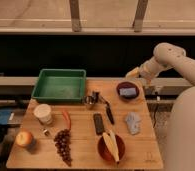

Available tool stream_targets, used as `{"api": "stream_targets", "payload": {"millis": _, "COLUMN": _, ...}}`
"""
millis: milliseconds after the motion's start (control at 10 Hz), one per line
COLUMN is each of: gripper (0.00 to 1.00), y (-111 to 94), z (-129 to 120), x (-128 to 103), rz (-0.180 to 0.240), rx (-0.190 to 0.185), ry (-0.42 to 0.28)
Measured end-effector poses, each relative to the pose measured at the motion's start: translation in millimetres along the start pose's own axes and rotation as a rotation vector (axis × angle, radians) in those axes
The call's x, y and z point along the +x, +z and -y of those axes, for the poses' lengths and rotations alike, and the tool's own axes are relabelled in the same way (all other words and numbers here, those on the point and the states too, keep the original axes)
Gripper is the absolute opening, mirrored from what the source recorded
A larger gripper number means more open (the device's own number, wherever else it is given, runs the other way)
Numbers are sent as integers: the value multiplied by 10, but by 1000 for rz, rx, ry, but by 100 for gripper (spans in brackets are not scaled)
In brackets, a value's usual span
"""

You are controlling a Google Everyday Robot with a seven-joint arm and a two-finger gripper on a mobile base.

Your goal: Place sponge in metal cup

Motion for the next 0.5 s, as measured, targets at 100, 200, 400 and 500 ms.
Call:
{"api": "stream_targets", "payload": {"millis": 100, "gripper": 78, "y": 74, "z": 0, "x": 16, "rz": -11, "rx": 3, "ry": -3}}
{"api": "stream_targets", "payload": {"millis": 200, "gripper": 78, "y": 144, "z": 4, "x": 23, "rz": -21, "rx": 6, "ry": -5}}
{"api": "stream_targets", "payload": {"millis": 400, "gripper": 78, "y": 263, "z": -98, "x": -4, "rz": -37, "rx": 11, "ry": -20}}
{"api": "stream_targets", "payload": {"millis": 500, "gripper": 78, "y": 334, "z": -184, "x": -32, "rz": -45, "rx": 15, "ry": -32}}
